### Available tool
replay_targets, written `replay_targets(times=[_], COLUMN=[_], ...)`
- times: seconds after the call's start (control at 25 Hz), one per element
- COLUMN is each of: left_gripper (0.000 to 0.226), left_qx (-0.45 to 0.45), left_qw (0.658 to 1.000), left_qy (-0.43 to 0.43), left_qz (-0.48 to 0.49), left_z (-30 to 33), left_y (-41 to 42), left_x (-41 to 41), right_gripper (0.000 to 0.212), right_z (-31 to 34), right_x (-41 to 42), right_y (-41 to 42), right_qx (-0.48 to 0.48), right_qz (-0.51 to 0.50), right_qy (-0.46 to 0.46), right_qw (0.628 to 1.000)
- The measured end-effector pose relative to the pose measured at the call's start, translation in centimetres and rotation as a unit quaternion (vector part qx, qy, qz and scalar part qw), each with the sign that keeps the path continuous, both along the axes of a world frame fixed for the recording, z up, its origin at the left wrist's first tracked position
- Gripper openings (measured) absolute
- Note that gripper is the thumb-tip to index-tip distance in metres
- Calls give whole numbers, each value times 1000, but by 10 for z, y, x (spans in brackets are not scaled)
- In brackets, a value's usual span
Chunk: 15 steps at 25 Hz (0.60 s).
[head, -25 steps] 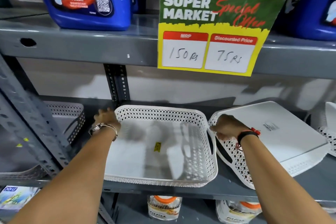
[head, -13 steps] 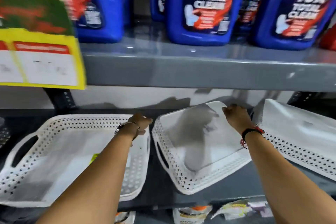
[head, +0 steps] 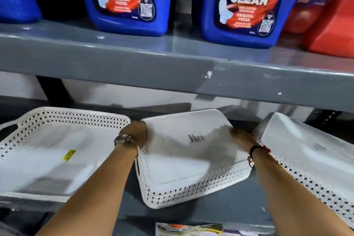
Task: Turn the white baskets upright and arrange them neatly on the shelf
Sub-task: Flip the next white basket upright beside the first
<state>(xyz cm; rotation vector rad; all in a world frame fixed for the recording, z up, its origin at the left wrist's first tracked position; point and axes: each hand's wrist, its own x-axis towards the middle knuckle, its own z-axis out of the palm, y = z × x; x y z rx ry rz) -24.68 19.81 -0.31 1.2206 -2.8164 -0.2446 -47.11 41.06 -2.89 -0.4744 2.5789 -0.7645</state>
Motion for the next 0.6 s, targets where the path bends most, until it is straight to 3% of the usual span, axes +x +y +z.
replay_targets(times=[0.12, 0.2, 0.28, 0.36, 0.48, 0.52, 0.6], left_gripper=[45, 58, 78, 88, 89, 91, 88], left_qx=[78, 224, 421, 521, 472, 462, 445], left_qw=[996, 969, 886, 811, 807, 789, 754], left_qy=[-42, -60, 12, 96, 248, 320, 406], left_qz=[27, 87, 192, 249, 253, 248, 262], left_z=[-1, 2, 4, 11, 23, 27, 20], left_y=[12, 17, 19, 27, 21, 7, -31], left_x=[-1, 1, 2, 0, -10, -14, -24], right_gripper=[57, 60, 64, 77, 98, 110, 135], right_z=[-7, -15, -15, -7, 16, 25, 37], right_x=[-10, -19, -15, -5, 2, 1, -11], right_y=[2, 6, 7, 6, 9, 13, 23], right_qx=[-31, -58, -117, -166, -245, -291, -425], right_qz=[-16, -32, -64, -115, -135, -122, -131], right_qy=[-29, -71, -115, -116, -58, -40, -89], right_qw=[999, 995, 984, 972, 958, 948, 891])
